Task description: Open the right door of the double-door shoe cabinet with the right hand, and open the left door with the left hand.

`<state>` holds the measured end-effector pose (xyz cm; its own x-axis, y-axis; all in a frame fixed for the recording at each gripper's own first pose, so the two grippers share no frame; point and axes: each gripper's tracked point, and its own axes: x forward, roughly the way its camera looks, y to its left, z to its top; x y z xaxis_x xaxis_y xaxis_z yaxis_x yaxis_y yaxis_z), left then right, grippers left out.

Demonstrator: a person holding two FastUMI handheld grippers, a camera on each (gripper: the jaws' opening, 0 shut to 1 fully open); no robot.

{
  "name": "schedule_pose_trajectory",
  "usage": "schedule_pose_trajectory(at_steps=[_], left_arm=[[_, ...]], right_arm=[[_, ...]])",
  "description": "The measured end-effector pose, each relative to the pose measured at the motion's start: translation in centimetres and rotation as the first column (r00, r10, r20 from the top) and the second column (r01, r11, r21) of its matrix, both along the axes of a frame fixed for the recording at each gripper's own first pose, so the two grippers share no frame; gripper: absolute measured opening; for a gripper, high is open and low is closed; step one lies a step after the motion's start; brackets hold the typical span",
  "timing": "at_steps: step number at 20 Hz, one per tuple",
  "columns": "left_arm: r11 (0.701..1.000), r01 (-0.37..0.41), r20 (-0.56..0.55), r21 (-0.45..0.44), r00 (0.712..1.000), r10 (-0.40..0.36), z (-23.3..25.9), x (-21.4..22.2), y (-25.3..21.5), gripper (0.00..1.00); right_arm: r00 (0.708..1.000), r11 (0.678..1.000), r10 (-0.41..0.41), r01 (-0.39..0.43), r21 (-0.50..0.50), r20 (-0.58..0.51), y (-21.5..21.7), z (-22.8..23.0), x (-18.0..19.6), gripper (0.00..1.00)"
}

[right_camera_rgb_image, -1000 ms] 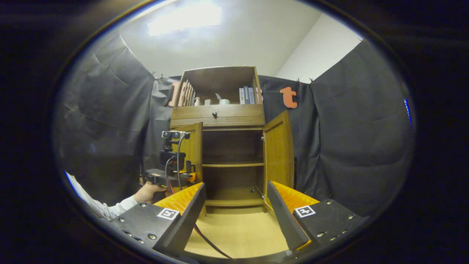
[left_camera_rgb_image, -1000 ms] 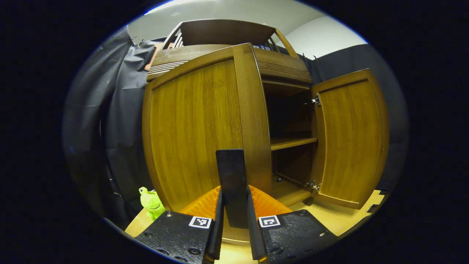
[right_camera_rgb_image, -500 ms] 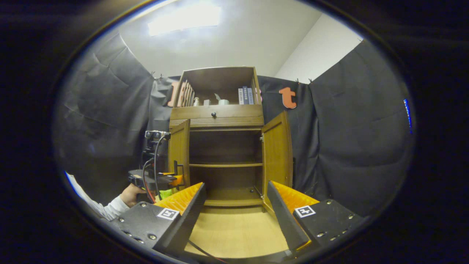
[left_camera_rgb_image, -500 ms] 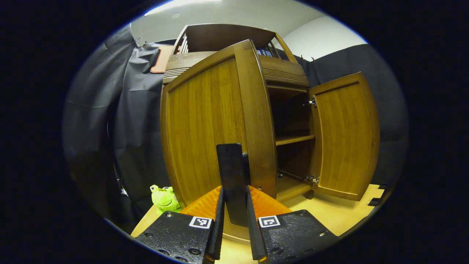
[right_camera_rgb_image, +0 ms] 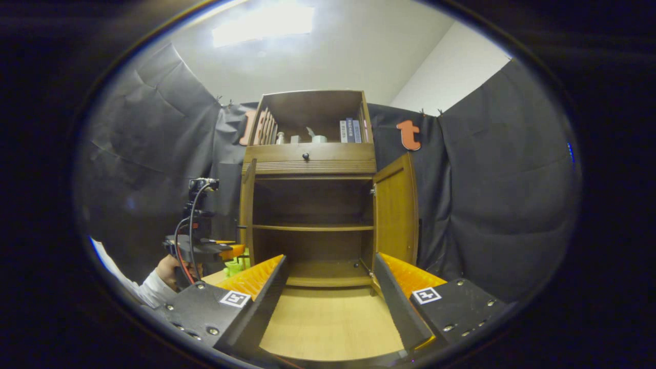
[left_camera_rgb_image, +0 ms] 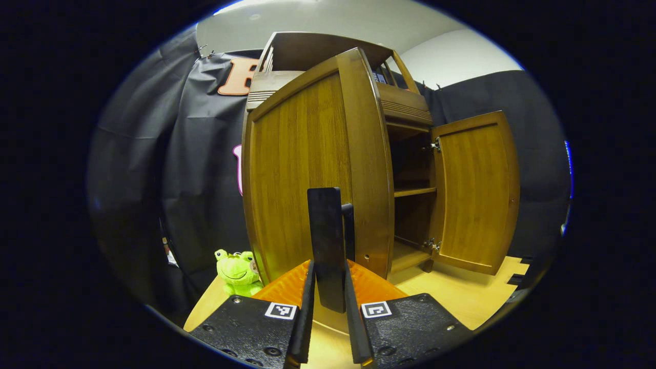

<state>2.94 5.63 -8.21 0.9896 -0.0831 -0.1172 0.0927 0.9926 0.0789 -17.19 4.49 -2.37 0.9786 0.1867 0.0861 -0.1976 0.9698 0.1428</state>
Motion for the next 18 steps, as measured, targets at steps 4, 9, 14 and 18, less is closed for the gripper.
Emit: schedule_pose_trajectory(at_steps=[4, 9, 14, 18], left_arm=[[1.0, -0.018, 0.01, 0.022, 1.0, 0.017, 0.3, -1.1, 1.5, 0.32], [0.997, -0.06, 0.019, 0.055, 0.998, 0.059, 0.5, -2.0, 4.8, 0.32], [0.992, -0.121, 0.026, 0.043, 0.992, 0.12, 1.0, -2.6, 10.5, 0.19], [0.995, -0.096, 0.012, -0.02, 0.995, 0.096, 1.1, -3.1, 13.3, 0.19]], right_arm=[[1.0, 1.0, 0.005, -0.005, 0.005, -0.01, 0.4, -0.3, 0.5, 0.94], [1.0, 1.0, 0.011, -0.011, -0.001, -0.025, 1.0, -0.8, 1.0, 0.94], [0.999, 1.0, 0.021, -0.021, -0.002, -0.039, 1.8, -1.5, 1.6, 1.0], [0.999, 1.0, 0.025, -0.026, -0.009, -0.047, 2.8, -1.6, 2.3, 0.94]])
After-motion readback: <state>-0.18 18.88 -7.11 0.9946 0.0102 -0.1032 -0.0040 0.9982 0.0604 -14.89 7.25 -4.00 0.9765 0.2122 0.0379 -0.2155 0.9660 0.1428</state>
